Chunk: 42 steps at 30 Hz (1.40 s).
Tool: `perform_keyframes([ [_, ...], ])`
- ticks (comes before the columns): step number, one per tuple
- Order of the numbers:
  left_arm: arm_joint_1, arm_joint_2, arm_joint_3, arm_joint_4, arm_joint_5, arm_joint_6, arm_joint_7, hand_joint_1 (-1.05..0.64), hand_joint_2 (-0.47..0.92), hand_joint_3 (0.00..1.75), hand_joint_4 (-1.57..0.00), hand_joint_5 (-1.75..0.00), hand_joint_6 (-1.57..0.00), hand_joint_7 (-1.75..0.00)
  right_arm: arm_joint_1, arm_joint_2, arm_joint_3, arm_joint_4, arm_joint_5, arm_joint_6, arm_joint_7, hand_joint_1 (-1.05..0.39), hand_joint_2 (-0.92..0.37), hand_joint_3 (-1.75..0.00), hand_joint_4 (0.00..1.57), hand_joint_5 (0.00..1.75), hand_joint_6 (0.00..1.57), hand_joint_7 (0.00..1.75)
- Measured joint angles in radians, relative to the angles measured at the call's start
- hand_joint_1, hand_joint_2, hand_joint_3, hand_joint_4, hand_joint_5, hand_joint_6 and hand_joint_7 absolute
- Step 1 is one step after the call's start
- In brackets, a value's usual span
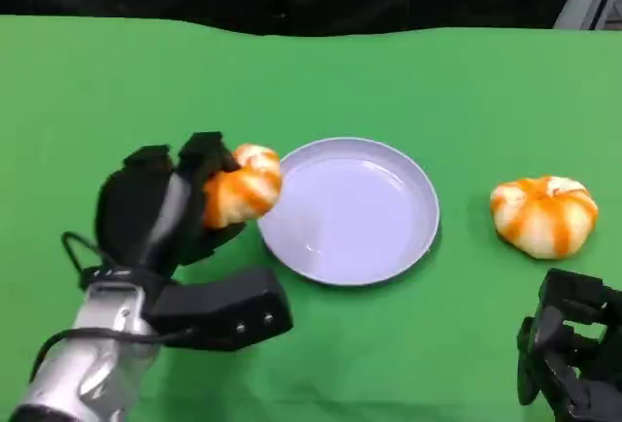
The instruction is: Grasp the bread from the table and place it into the plate.
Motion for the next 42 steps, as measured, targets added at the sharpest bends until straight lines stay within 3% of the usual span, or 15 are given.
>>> perform_keyframes([
  [3,-0.069,-0.05,-0.031,0.062,0.009,0.016,-0.031,-0.06,0.78,0.36,-0.7,-1.75,-0.61,-1.63,0.003,0.0,0.0,-0.002,0.0,0.0,0.001,-0.15,-0.49,-1.22,0.89,1.7,0.85,1.48],
  [4,-0.093,-0.064,-0.036,0.082,0.009,0.015,-0.039,-0.06,0.79,0.25,-0.71,-1.75,-0.75,-1.26,0.004,0.0,0.001,-0.006,-0.001,0.0,0.0,-0.15,-0.49,-1.22,0.89,1.7,0.84,1.49],
  [7,-0.168,-0.108,-0.06,0.177,0.009,0.014,-0.048,-0.08,0.86,0.06,-0.7,-1.75,-1.02,-0.52,0.012,-0.001,0.001,-0.018,-0.002,0.0,-0.003,-0.16,-0.49,-1.21,0.88,1.71,0.84,1.49],
  [10,-0.244,-0.167,-0.084,0.291,0.008,0.022,-0.069,-0.15,0.9,0.02,-0.69,-1.75,-1.08,-0.24,0.017,-0.002,0.003,-0.02,-0.003,-0.001,-0.002,-0.16,-0.49,-1.2,0.88,1.71,0.83,1.49],
  [13,-0.3,-0.211,-0.105,0.403,0.006,0.012,-0.073,-0.13,0.91,0.01,-0.72,-1.75,-1.14,-0.23,0.021,-0.001,0.006,-0.028,-0.003,-0.001,-0.002,-0.16,-0.48,-1.2,0.88,1.71,0.83,1.49],
  [16,-0.351,-0.242,-0.122,0.515,0.006,-0.004,-0.066,-0.08,0.9,0.0,-0.74,-1.75,-0.95,-0.7,0.029,0.002,0.008,-0.038,-0.003,-0.001,-0.009,-0.15,-0.46,-1.22,0.88,1.72,0.83,1.49],
  [21,-0.405,-0.265,-0.129,0.644,0.0,-0.04,-0.058,-0.06,0.87,0.0,-0.71,-1.75,-0.93,-0.77,0.042,0.01,0.015,-0.064,-0.002,0.001,-0.021,-0.16,-0.46,-1.23,0.88,1.72,0.84,1.49],
  [23,-0.41,-0.267,-0.127,0.67,-0.012,-0.062,-0.055,-0.12,0.91,0.1,-0.64,-1.38,-0.82,-0.4,0.046,0.011,0.016,-0.071,-0.001,0.003,-0.022,-0.16,-0.46,-1.23,0.88,1.72,0.83,1.49],
  [24,-0.41,-0.267,-0.126,0.679,-0.022,-0.079,-0.055,-0.29,0.92,0.19,-0.51,-0.81,-0.57,-0.17,0.048,0.011,0.016,-0.072,-0.001,0.003,-0.022,-0.16,-0.46,-1.23,0.87,1.72,0.83,1.49],
  [25,-0.409,-0.267,-0.126,0.685,-0.028,-0.092,-0.057,-0.34,0.92,0.21,-0.52,-0.51,-0.49,-0.09,0.049,0.012,0.017,-0.073,-0.001,0.003,-0.022,-0.16,-0.47,-1.23,0.87,1.72,0.83,1.49],
  [26,-0.409,-0.267,-0.126,0.69,-0.031,-0.095,-0.064,-0.53,0.92,0.3,-0.33,-0.22,-0.29,-0.04,0.05,0.013,0.017,-0.072,0.0,0.002,-0.022,-0.16,-0.47,-1.22,0.87,1.72,0.83,1.5],
  [28,-0.41,-0.266,-0.136,0.694,-0.031,-0.09,-0.108,-0.63,0.92,0.35,-0.22,-0.06,-0.18,-0.01,0.053,0.013,0.017,-0.073,0.0,0.002,-0.022,-0.16,-0.47,-1.22,0.87,1.73,0.83,1.5],
  [30,-0.409,-0.265,-0.151,0.694,-0.029,-0.084,-0.146,-0.65,0.92,0.37,-0.2,-0.03,-0.16,-0.01,0.055,0.013,0.017,-0.073,0.0,0.002,-0.022,-0.16,-0.47,-1.22,0.87,1.73,0.83,1.5],
  [33,-0.41,-0.256,-0.178,0.677,-0.015,-0.049,-0.209,-0.9,0.92,0.63,-0.02,0.0,-0.02,0.0,0.055,0.014,0.017,-0.073,-0.001,0.0,-0.022,-0.14,-0.47,-1.24,0.89,1.71,0.84,1.48],
  [42,-0.365,-0.186,-0.203,0.483,-0.01,0.003,-0.344,-1.05,0.92,0.73,0.0,0.0,0.0,0.0,0.052,0.021,0.025,-0.068,-0.001,-0.017,-0.019,-0.12,-0.48,-1.25,0.89,1.69,0.84,1.47],
])
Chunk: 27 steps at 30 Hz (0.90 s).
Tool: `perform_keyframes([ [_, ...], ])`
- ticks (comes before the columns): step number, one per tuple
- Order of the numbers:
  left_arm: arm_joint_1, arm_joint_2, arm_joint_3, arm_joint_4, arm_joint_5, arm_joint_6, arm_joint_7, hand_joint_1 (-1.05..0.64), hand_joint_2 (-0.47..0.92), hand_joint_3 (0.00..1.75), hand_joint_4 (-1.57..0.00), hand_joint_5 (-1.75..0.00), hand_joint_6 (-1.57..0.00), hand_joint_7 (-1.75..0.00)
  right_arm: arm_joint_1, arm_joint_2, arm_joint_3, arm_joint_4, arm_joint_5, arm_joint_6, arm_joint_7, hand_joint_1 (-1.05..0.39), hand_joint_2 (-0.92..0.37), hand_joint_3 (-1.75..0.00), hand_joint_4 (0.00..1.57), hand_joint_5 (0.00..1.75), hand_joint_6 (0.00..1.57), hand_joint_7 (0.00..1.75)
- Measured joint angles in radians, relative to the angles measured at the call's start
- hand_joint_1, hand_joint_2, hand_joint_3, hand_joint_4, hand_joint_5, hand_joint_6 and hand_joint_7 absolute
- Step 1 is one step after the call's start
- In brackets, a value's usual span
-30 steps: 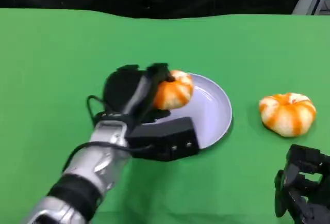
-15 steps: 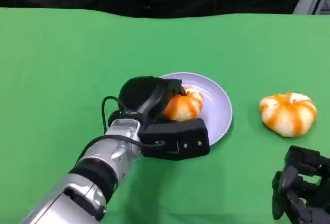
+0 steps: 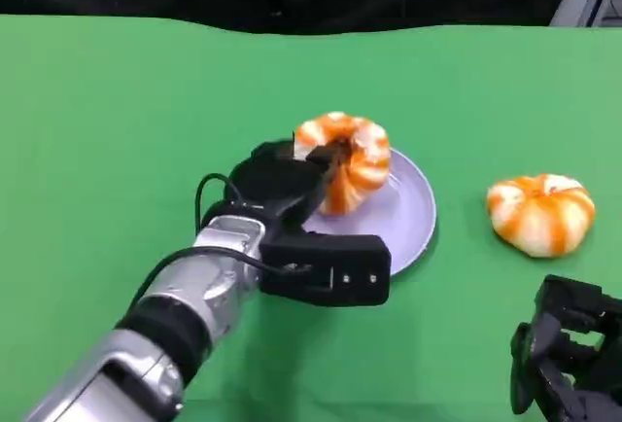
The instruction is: Grasp the bread from the table and place it into the plate.
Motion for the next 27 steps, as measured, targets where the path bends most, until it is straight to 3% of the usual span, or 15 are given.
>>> perform_keyframes([
  [7,0.115,0.096,0.069,-0.249,-0.131,-0.046,-0.211,-1.04,0.92,0.69,0.0,0.0,-0.01,-0.01,-0.001,0.002,0.007,0.002,-0.004,-0.008,-0.002,-0.1,-0.48,-1.25,0.89,1.7,0.84,1.47],
  [14,0.159,0.127,0.097,-0.338,-0.144,-0.049,-0.254,-1.04,0.92,0.67,0.0,0.0,-0.05,-0.02,-0.003,0.002,0.007,0.011,-0.003,-0.018,0.001,-0.1,-0.48,-1.26,0.9,1.69,0.86,1.44],
  [19,0.167,0.127,0.097,-0.347,-0.141,-0.04,-0.257,-1.05,0.92,0.67,0.0,0.0,-0.19,-0.08,-0.003,0.002,0.007,0.011,-0.003,-0.018,0.001,-0.1,-0.48,-1.25,0.89,1.7,0.85,1.46],
  [21,0.168,0.126,0.099,-0.354,-0.141,-0.039,-0.254,-1.04,0.92,0.61,-0.02,-0.01,-0.62,-0.12,-0.003,0.002,0.008,0.011,-0.003,-0.018,0.0,-0.1,-0.49,-1.24,0.89,1.71,0.84,1.48],
  [22,0.169,0.124,0.104,-0.355,-0.141,-0.039,-0.245,-1.05,0.92,0.59,-0.06,-0.02,-0.75,-0.11,-0.002,0.002,0.01,0.011,-0.003,-0.018,-0.001,-0.1,-0.49,-1.23,0.89,1.71,0.84,1.48],
  [24,0.173,0.116,0.117,-0.355,-0.142,-0.045,-0.198,-1.05,0.92,0.58,-0.17,-0.04,-0.95,-0.08,-0.002,0.002,0.012,0.01,-0.003,-0.018,-0.002,-0.1,-0.5,-1.23,0.89,1.71,0.84,1.49],
  [27,0.173,0.103,0.127,-0.349,-0.139,-0.064,-0.124,-1.04,0.92,0.56,-0.29,-0.06,-1.13,-0.08,-0.002,0.002,0.014,0.01,-0.003,-0.018,-0.003,-0.1,-0.49,-1.23,0.89,1.71,0.84,1.49],
])
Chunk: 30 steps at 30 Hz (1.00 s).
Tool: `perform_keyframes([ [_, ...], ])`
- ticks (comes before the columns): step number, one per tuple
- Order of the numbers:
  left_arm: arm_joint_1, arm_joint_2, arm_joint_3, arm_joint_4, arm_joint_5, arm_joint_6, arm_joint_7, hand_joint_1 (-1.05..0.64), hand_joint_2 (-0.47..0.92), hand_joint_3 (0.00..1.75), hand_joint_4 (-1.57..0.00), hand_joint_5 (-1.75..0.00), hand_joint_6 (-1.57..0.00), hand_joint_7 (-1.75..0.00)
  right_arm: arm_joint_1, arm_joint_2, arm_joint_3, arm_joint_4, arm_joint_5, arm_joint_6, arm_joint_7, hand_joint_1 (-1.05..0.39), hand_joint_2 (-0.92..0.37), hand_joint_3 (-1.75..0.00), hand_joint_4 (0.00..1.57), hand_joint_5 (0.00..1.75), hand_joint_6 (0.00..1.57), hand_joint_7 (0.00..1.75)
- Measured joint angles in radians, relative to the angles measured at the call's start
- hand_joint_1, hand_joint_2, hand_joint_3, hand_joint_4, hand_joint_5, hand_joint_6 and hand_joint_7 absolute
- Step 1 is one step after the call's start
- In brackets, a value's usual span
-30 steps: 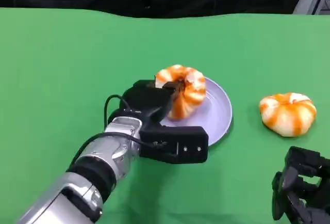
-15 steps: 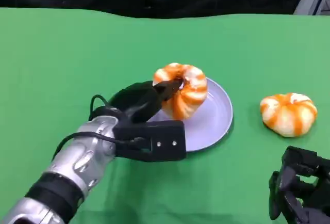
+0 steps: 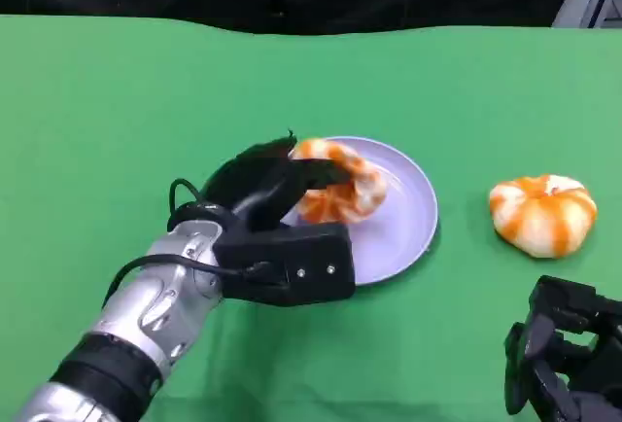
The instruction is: Grasp the bread from the table and place it into the plate.
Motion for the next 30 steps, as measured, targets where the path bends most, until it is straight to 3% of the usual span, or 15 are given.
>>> perform_keyframes([
  [3,0.0,-0.009,-0.001,0.025,0.012,-0.032,0.07,-1.01,0.92,0.53,-0.33,-0.03,-1.28,-0.08,0.001,0.0,0.0,-0.001,0.0,0.001,-0.003,-0.1,-0.5,-1.22,0.88,1.71,0.84,1.48],
  [6,0.0,-0.01,-0.004,0.047,0.022,-0.053,0.108,-1.0,0.92,0.51,-0.33,-0.02,-1.33,-0.08,0.001,0.0,0.0,-0.001,-0.001,0.0,-0.003,-0.1,-0.5,-1.21,0.89,1.71,0.84,1.48],
  [21,0.0,-0.011,0.017,0.037,0.026,-0.087,0.129,-0.97,0.92,0.49,-0.35,-0.02,-1.32,-0.03,0.001,0.0,0.003,0.003,-0.002,-0.012,-0.003,-0.11,-0.51,-1.2,0.89,1.69,0.85,1.46],
  [22,0.0,-0.012,0.019,0.035,0.022,-0.087,0.13,-0.81,0.92,0.39,-0.43,-0.05,-1.18,-0.01,0.001,0.0,0.003,0.003,-0.002,-0.012,-0.004,-0.11,-0.51,-1.2,0.89,1.7,0.85,1.46],
  [23,0.009,-0.013,0.031,0.017,0.006,-0.085,0.127,-0.76,0.92,0.36,-0.46,-0.05,-1.14,-0.01,0.001,-0.001,0.004,0.002,-0.002,-0.012,-0.003,-0.11,-0.51,-1.2,0.89,1.7,0.85,1.46],
  [25,0.05,-0.02,0.071,-0.066,-0.057,-0.078,0.099,-0.4,0.92,0.17,-0.66,-0.09,-1.03,0.0,0.002,-0.001,0.005,0.001,-0.002,-0.012,-0.004,-0.11,-0.51,-1.2,0.89,1.7,0.85,1.46],
  [26,0.074,-0.022,0.091,-0.114,-0.104,-0.074,0.059,-0.31,0.92,0.14,-0.7,-0.1,-1.01,0.0,0.002,0.0,0.006,0.001,-0.002,-0.012,-0.004,-0.11,-0.5,-1.2,0.89,1.7,0.85,1.46],
  [27,0.096,-0.021,0.107,-0.161,-0.15,-0.071,0.015,-0.26,0.92,0.13,-0.72,-0.1,-0.99,0.0,0.002,0.0,0.006,0.001,-0.002,-0.012,-0.006,-0.11,-0.5,-1.2,0.89,1.7,0.85,1.46],
  [28,0.117,-0.018,0.121,-0.202,-0.191,-0.069,-0.031,-0.09,0.92,0.21,-0.9,-0.17,-0.99,0.0,0.002,0.0,0.006,0.0,-0.002,-0.012,-0.007,-0.11,-0.5,-1.2,0.89,1.7,0.85,1.46],
  [30,0.164,-0.009,0.156,-0.279,-0.284,-0.07,-0.116,0.02,0.92,0.33,-1.08,-0.25,-1.07,-0.04,0.001,0.0,0.008,0.0,-0.002,-0.012,-0.007,-0.11,-0.51,-1.21,0.89,1.7,0.85,1.46],
])
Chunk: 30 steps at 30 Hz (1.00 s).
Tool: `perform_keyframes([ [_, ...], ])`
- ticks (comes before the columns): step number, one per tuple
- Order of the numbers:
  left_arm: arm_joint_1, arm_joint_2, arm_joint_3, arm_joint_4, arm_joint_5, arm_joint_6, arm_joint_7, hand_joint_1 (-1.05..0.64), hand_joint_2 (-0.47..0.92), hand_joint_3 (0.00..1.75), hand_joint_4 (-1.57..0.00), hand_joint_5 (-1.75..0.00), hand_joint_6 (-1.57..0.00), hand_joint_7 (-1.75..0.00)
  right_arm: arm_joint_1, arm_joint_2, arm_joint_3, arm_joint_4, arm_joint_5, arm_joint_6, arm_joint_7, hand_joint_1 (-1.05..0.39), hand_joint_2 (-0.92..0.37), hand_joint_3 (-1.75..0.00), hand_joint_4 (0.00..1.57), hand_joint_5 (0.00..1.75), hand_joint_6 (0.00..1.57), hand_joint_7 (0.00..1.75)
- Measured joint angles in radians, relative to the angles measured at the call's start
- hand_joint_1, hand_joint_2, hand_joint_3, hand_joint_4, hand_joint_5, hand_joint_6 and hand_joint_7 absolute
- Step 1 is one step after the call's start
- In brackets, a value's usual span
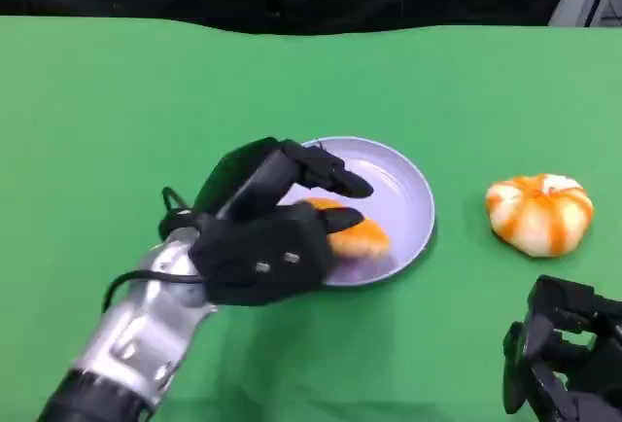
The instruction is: Grasp the bread from the table and place it into the plate.
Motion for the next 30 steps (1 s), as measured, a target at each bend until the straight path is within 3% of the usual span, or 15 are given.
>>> perform_keyframes([
  [1,0.027,0.005,0.018,-0.037,-0.05,0.002,-0.038,0.05,0.92,0.38,-1.15,-0.28,-1.1,-0.06,0.0,0.0,0.0,0.0,0.0,0.0,0.0,-0.11,-0.51,-1.21,0.89,1.7,0.85,1.47],
  [2,0.058,0.009,0.037,-0.078,-0.1,0.007,-0.076,0.06,0.8,0.67,-1.15,-0.59,-1.23,-0.17,0.001,-0.001,0.0,0.0,0.0,0.0,0.0,-0.11,-0.51,-1.21,0.89,1.7,0.85,1.47],
  [3,0.087,0.013,0.052,-0.12,-0.142,0.024,-0.11,0.06,0.71,0.87,-1.1,-0.84,-1.25,-0.27,0.0,-0.001,0.0,0.0,0.0,0.001,0.0,-0.11,-0.51,-1.21,0.89,1.7,0.85,1.47],
  [4,0.115,0.015,0.065,-0.163,-0.178,0.049,-0.14,0.06,0.64,1.01,-1.05,-1.02,-1.2,-0.48,0.0,-0.001,0.0,0.0,0.001,0.003,0.0,-0.1,-0.51,-1.21,0.89,1.7,0.85,1.47],
  [5,0.139,0.017,0.076,-0.205,-0.204,0.076,-0.164,0.06,0.62,1.06,-1.03,-1.08,-1.14,-0.61,0.0,-0.001,0.0,0.0,0.001,0.005,0.0,-0.1,-0.5,-1.21,0.89,1.7,0.85,1.47],
  [6,0.156,0.02,0.083,-0.236,-0.225,0.097,-0.181,0.02,0.55,1.22,-0.95,-1.4,-1.01,-1.06,-0.001,-0.001,0.0,0.0,0.001,0.007,0.0,-0.1,-0.51,-1.2,0.89,1.7,0.85,1.46],
  [7,0.182,0.022,0.097,-0.281,-0.258,0.131,-0.196,-0.01,0.49,1.35,-0.9,-1.6,-0.88,-1.41,-0.004,-0.001,0.001,0.0,0.001,0.009,0.0,-0.1,-0.51,-1.2,0.89,1.7,0.85,1.46],
  [10,0.297,0.014,0.148,-0.465,-0.402,0.234,-0.233,-0.03,0.48,1.42,-0.89,-1.73,-0.79,-1.68,-0.008,-0.002,-0.001,0.002,0.002,0.011,0.002,-0.1,-0.52,-1.18,0.89,1.72,0.84,1.48],
  [14,0.472,0.039,0.231,-0.671,-0.6,0.361,-0.296,-0.03,0.54,1.33,-0.94,-1.75,-0.78,-1.74,-0.014,-0.001,-0.002,0.004,0.003,0.019,-0.002,-0.09,-0.53,-1.17,0.88,1.73,0.83,1.51],
  [20,0.695,0.096,0.335,-0.807,-0.783,0.439,-0.363,-0.07,0.55,1.29,-0.95,-1.75,-0.79,-1.75,-0.032,-0.003,-0.004,0.023,0.002,0.019,-0.001,-0.09,-0.54,-1.17,0.89,1.73,0.84,1.51],
  [26,0.845,0.096,0.37,-0.814,-0.86,0.409,-0.426,-0.1,0.56,1.32,-0.95,-1.75,-0.81,-1.75,-0.055,-0.013,-0.021,0.072,0.002,0.012,0.015,-0.1,-0.53,-1.17,0.89,1.71,0.84,1.5],
  [30,0.898,0.09,0.376,-0.758,-0.886,0.381,-0.475,-0.09,0.5,1.43,-0.96,-1.75,-0.81,-1.75,-0.07,-0.021,-0.042,0.089,0.006,0.012,0.027,-0.09,-0.53,-1.16,0.89,1.7,0.85,1.47],
])
